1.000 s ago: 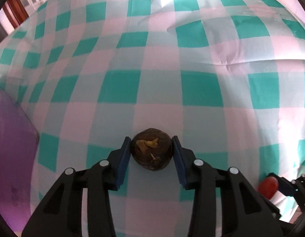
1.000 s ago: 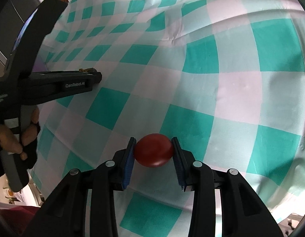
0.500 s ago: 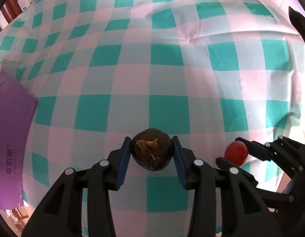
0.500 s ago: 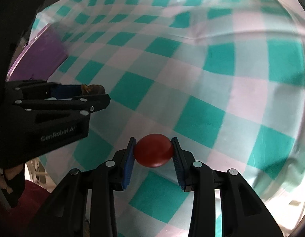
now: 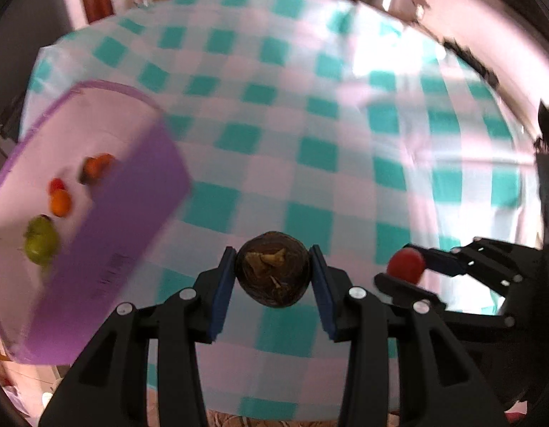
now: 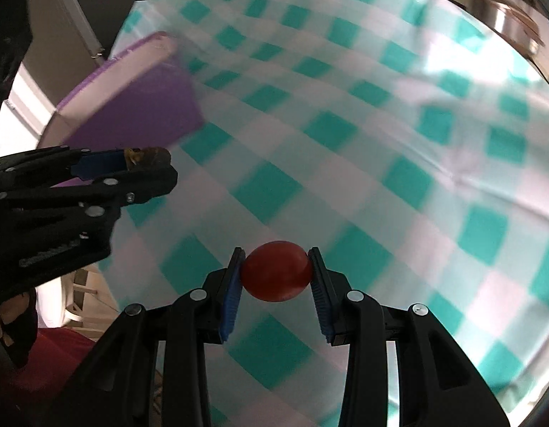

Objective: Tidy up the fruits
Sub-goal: 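Carry the dark fruit and red tomato with both tools into the box, then open both tools to release the dark fruit and red tomato in the box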

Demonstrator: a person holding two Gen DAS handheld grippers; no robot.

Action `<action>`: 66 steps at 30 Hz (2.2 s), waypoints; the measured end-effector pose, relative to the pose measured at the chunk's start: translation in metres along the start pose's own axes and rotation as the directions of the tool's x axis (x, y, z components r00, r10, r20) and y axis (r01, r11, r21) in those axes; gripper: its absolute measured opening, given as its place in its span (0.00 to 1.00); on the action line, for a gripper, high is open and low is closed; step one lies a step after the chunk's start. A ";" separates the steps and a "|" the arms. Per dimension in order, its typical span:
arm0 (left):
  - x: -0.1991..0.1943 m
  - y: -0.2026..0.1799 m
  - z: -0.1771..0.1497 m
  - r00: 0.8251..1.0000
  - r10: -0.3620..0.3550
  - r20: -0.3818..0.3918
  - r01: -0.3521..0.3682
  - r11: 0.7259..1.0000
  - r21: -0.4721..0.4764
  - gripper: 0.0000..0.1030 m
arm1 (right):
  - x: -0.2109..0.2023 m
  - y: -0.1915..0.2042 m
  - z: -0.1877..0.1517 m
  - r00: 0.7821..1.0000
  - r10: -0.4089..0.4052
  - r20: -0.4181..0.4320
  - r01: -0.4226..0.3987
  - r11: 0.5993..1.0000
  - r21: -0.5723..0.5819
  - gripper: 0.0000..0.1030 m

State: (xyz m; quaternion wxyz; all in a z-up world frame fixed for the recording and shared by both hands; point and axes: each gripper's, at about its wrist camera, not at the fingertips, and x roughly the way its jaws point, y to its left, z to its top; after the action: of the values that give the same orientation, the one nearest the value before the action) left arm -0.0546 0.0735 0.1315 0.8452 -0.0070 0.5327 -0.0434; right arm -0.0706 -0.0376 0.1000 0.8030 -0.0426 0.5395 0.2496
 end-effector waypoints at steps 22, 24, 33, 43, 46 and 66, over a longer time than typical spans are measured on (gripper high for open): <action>-0.039 0.309 0.046 0.988 0.149 0.042 -0.135 0.960 -0.246 0.41 | 0.074 0.190 0.196 0.981 0.194 -0.016 -0.195 0.978 -0.070 0.36; -0.024 0.321 0.044 0.992 0.129 -0.016 -0.129 0.964 -0.235 0.41 | 0.096 0.207 0.200 0.980 0.170 -0.102 -0.181 0.977 -0.113 0.36; 0.032 0.317 0.036 0.955 0.124 -0.269 -0.151 0.985 -0.084 0.41 | 0.175 0.244 0.195 0.907 0.003 -0.422 -0.134 0.950 -0.282 0.37; 0.033 0.322 0.029 0.930 0.135 -0.341 -0.147 0.989 -0.011 0.44 | 0.218 0.282 0.202 0.855 -0.077 -0.512 -0.161 0.900 -0.404 0.37; 0.033 0.318 0.030 0.932 0.146 -0.331 -0.148 0.989 0.019 0.44 | 0.224 0.280 0.201 0.850 -0.089 -0.520 -0.149 0.905 -0.398 0.37; 0.009 0.313 0.036 0.959 0.164 -0.230 -0.197 0.972 -0.128 0.74 | 0.163 0.250 0.203 0.947 -0.091 -0.307 -0.024 0.936 -0.351 0.82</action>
State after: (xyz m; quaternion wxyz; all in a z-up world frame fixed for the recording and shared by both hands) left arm 0.0023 0.3829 0.1208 0.7791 -0.0170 0.6223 0.0737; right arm 0.0371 0.3066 0.0892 0.6892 -0.2337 0.6079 0.3176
